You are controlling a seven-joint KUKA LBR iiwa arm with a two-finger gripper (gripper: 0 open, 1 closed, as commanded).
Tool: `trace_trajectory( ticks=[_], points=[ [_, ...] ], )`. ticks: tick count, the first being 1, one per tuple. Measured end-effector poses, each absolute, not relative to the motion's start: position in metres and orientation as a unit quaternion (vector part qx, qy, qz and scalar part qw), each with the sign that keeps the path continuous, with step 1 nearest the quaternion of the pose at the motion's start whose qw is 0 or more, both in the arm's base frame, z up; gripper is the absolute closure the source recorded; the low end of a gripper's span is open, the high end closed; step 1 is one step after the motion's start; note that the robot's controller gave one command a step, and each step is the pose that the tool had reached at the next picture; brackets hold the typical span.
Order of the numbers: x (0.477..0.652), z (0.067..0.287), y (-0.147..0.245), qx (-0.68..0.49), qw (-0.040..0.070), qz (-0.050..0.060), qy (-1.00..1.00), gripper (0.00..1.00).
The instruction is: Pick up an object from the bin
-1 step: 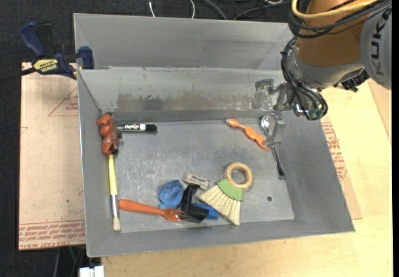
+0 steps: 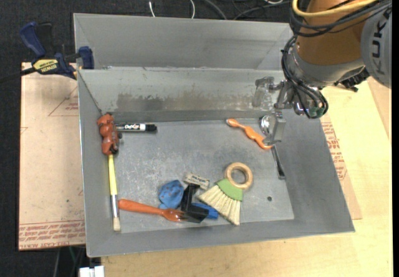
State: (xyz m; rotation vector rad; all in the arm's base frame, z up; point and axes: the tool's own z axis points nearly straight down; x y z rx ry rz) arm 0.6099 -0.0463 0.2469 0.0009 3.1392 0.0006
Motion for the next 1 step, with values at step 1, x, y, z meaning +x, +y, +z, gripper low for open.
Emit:
trace_trajectory(
  ticks=[1],
  points=[
    [0.5705,0.1635,-0.0285,-0.021,0.002,0.000,1.000,0.00]
  ],
)
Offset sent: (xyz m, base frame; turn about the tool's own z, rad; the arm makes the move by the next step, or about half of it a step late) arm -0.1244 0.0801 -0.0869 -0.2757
